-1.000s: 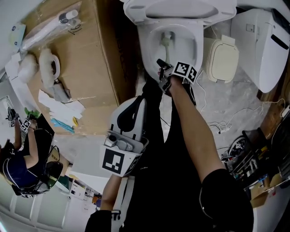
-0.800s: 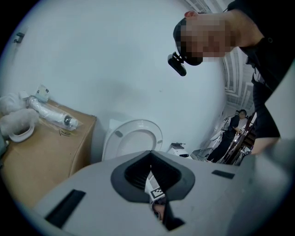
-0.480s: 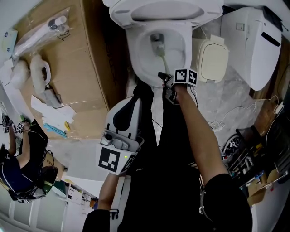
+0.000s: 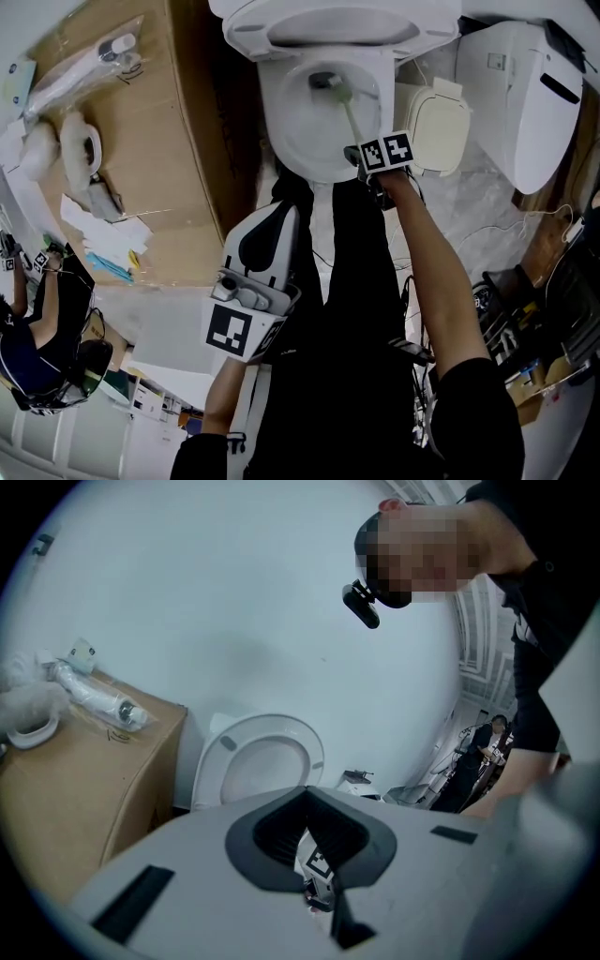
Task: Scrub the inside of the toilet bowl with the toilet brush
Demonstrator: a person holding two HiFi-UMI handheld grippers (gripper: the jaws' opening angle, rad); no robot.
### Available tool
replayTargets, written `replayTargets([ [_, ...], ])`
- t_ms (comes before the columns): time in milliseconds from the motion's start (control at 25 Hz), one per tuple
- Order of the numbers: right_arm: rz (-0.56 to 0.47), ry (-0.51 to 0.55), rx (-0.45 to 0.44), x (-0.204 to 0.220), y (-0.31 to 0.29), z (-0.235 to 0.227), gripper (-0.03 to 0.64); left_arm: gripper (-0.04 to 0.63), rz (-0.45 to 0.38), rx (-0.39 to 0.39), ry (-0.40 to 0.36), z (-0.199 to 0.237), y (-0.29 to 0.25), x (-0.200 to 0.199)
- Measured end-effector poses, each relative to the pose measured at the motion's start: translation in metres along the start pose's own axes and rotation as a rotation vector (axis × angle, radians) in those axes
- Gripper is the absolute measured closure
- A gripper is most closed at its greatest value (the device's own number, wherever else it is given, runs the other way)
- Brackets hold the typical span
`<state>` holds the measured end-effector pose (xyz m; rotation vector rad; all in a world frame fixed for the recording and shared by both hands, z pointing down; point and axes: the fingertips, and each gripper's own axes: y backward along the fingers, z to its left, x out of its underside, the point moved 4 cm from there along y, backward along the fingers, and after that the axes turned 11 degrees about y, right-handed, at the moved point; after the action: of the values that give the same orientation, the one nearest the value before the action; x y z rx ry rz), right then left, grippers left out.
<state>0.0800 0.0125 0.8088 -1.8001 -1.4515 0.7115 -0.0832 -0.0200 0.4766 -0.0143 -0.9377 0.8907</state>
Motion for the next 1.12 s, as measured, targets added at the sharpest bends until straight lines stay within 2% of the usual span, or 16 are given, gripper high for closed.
replayTargets([
  [160, 0.077, 0.137, 0.038, -0.013, 0.003, -0.005, 0.598, 0.588, -0.053, -0.010, 0.002, 0.000, -0.002, -0.003],
  [640, 0.186, 0.283, 0.021, -0.042, -0.017, 0.021, 0.598, 0.588, -0.109, -0.065, 0.029, 0.007, 0.005, -0.017],
  [880, 0.239, 0.307, 0.030, -0.040, -0.037, 0.031, 0.598, 0.588, -0.092, -0.089, 0.045, 0.018, 0.016, -0.013],
  [1120, 0.257, 0.290, 0.017, -0.018, -0.042, 0.038, 0.598, 0.588, -0.110, -0.071, 0.052, 0.023, 0.016, -0.016],
])
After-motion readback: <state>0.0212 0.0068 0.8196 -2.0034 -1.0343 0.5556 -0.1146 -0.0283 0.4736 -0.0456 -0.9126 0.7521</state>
